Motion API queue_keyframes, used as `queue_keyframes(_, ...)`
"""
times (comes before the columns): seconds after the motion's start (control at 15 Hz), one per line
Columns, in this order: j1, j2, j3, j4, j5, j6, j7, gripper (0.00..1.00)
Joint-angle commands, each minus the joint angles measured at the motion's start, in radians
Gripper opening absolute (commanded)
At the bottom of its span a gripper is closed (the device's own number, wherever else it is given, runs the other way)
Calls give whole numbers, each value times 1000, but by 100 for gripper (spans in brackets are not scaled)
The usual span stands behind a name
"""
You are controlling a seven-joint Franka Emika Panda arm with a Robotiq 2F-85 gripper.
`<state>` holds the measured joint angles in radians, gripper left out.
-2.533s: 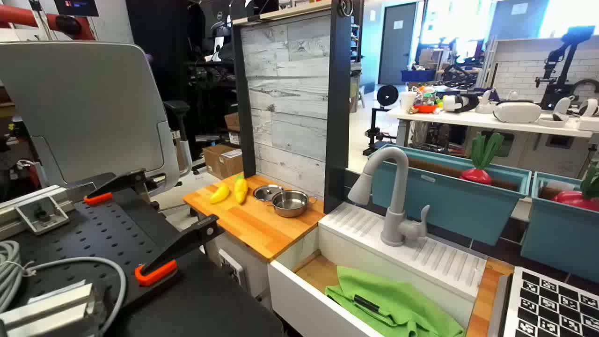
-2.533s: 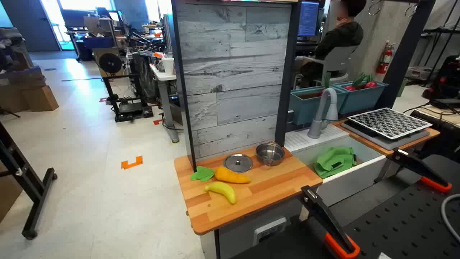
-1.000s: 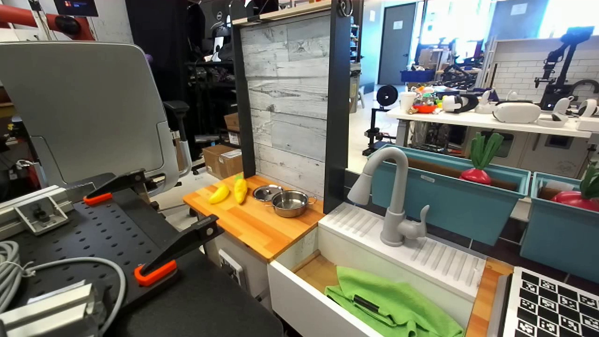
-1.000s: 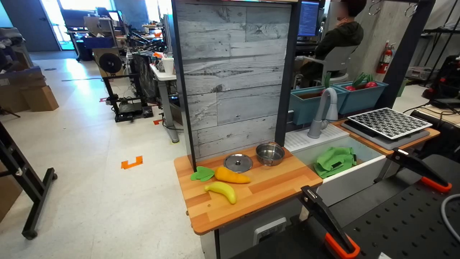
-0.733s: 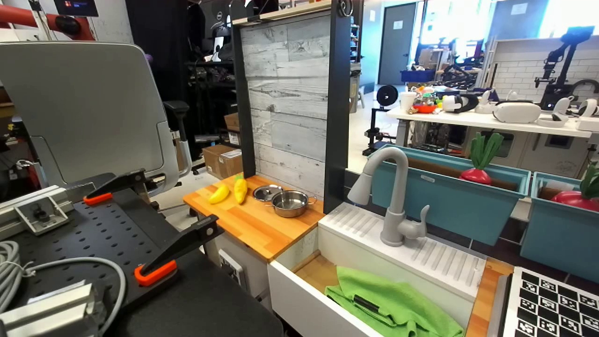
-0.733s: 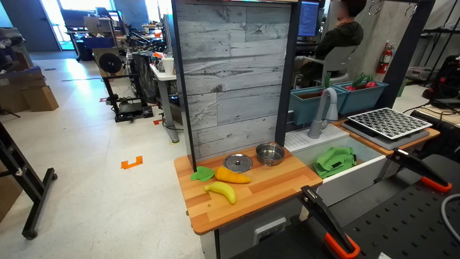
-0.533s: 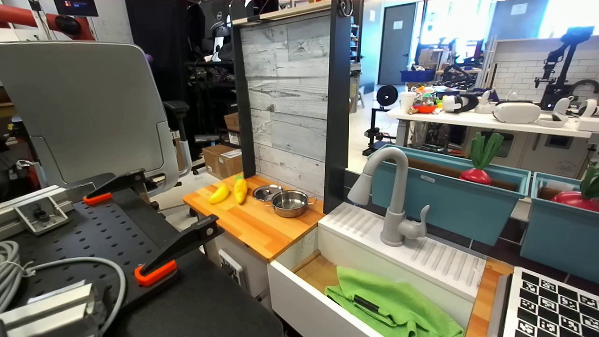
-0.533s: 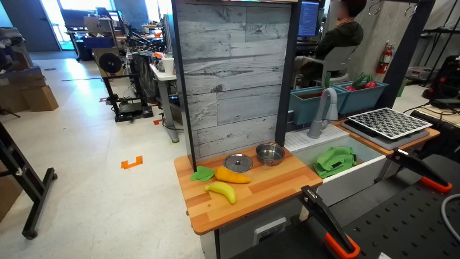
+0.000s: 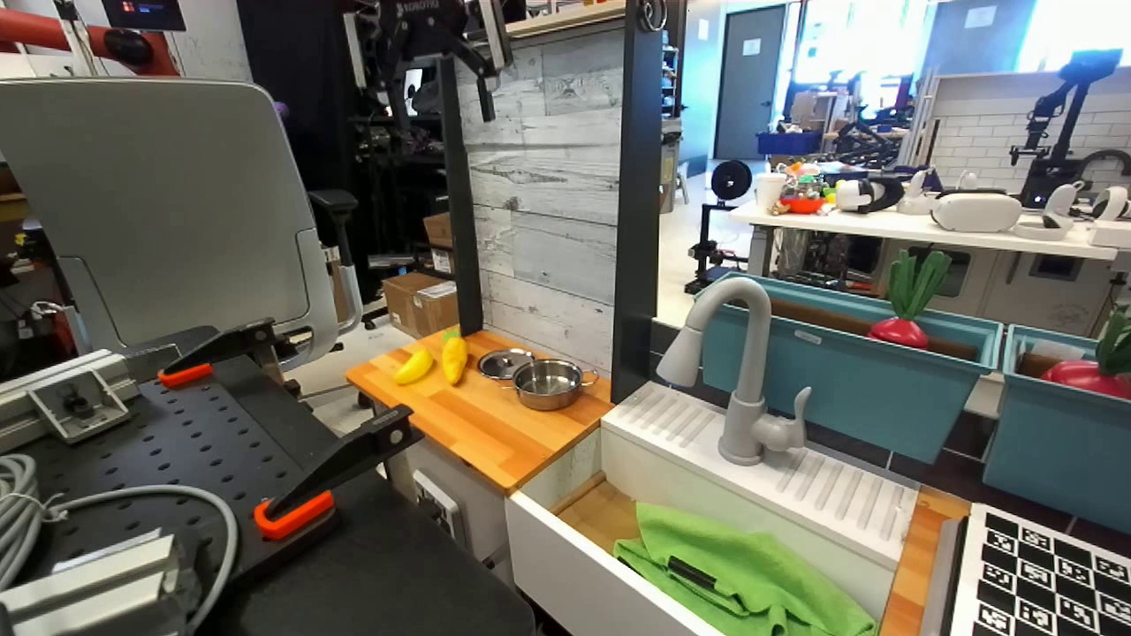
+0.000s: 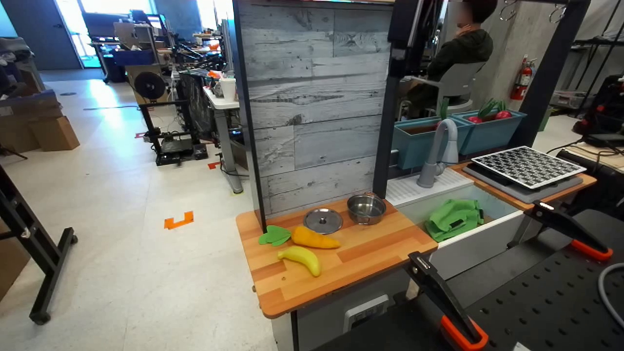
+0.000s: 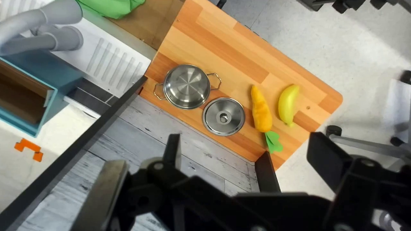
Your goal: Put the carrot plushie in the pot
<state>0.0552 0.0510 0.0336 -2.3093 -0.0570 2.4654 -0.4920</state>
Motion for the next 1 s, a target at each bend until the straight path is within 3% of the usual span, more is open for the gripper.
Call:
queue_keyframes(0.0,8,151,34,60,-20,78,-15,100)
queue_keyframes(0.53,22,456,89,274,-121,6,-17,100)
queue_keyframes(0.6,-1,392,105,192,-89,56,-8,100)
queue_keyframes(0.93,-3,417,106,208,-93,58,-7,100)
